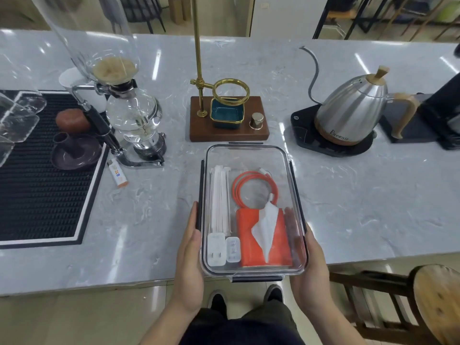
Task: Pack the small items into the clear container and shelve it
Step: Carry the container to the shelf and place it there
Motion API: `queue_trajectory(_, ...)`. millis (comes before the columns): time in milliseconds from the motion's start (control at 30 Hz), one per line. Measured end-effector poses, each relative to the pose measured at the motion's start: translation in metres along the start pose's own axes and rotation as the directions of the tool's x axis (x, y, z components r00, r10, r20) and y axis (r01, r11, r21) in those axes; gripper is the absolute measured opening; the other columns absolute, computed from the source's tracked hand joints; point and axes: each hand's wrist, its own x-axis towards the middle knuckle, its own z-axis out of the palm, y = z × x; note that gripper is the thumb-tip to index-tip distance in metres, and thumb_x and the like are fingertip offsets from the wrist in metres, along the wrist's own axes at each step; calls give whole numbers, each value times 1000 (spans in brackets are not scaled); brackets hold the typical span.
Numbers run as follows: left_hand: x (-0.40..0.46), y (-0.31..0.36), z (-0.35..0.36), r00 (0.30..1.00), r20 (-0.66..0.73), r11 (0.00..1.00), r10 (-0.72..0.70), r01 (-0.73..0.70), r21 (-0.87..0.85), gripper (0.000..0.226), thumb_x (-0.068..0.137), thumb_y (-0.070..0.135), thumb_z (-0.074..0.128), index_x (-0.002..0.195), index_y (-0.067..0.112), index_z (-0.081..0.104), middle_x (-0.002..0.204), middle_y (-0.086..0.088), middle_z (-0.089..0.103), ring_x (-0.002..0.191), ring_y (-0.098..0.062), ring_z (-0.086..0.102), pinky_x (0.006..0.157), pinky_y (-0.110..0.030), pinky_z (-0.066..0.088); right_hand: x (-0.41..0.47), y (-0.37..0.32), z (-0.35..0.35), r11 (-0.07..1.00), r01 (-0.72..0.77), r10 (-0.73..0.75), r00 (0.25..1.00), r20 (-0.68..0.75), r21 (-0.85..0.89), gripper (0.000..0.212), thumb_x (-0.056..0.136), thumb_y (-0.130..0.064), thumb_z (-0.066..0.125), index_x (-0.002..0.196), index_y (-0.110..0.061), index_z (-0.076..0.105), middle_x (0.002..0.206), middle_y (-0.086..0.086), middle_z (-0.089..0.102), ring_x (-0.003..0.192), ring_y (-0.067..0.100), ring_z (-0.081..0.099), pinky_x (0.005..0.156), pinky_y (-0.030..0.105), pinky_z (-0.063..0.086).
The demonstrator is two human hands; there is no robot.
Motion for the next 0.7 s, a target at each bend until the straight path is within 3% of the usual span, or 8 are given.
queue_trajectory(100, -5, -2, 6, 999, -30, 999, 13, -14, -32, 71, 86, 51, 47, 152, 29, 33, 156, 15, 40, 145, -7, 35, 123, -46, 20, -6, 1, 4, 1000, 7, -7, 999, -42, 5, 66, 89, -57, 57, 139, -14, 53, 141, 6, 58, 135, 27, 49, 114, 49, 36)
queue_trajectory(167, -5, -4, 9, 999, -42, 999, 23, -25, -34, 71, 86, 50, 47, 152, 28, 33, 157, 14, 40, 146, -8, 35, 123, -46, 20, -8, 2, 4, 1000, -3, 3, 1000, -28, 1, 82, 78, -67, 64, 141, -17, 52, 143, 5, 56, 136, 25, 48, 116, 53, 30)
queue_trajectory(300, -4, -4, 10, 999, -37, 997, 35, -38, -74, 57, 98, 40, 34, 153, 25, 33, 157, 4, 41, 146, -17, 36, 122, -50, 22, -10, 2, 5, 1000, -8, 8, 1000, -3, -6, 88, 70, -73, 66, 139, -20, 53, 139, 0, 60, 132, 21, 52, 115, 54, 31)
queue_trajectory(433, -5, 0, 16, 998, -51, 994, 35, -40, -106, 56, 98, 37, 27, 152, 24, 35, 154, 4, 46, 142, -15, 43, 119, -46, 27, -9, 1, 7, 1000, 2, -1, 1000, 2, -20, 87, 68, -73, 67, 136, -20, 56, 135, 4, 63, 129, 25, 55, 113, 55, 35)
queue_trajectory(600, -11, 2, 18, 994, -87, 991, 61, -70, -112, 55, 98, 38, 28, 150, 26, 37, 152, 9, 48, 142, -12, 43, 119, -44, 27, -5, -4, 8, 997, 44, -41, 998, 52, -62, 71, 83, -58, 59, 142, -19, 49, 140, 2, 59, 131, 23, 53, 113, 55, 34)
queue_trajectory(700, -15, 4, 20, 987, -126, 989, 98, -111, -96, 55, 100, 39, 28, 152, 26, 35, 156, 6, 43, 145, -16, 37, 121, -49, 22, -3, -10, 10, 998, 17, -12, 995, 104, -53, 88, 72, -67, 68, 144, -21, 46, 142, 2, 56, 133, 24, 51, 113, 56, 34)
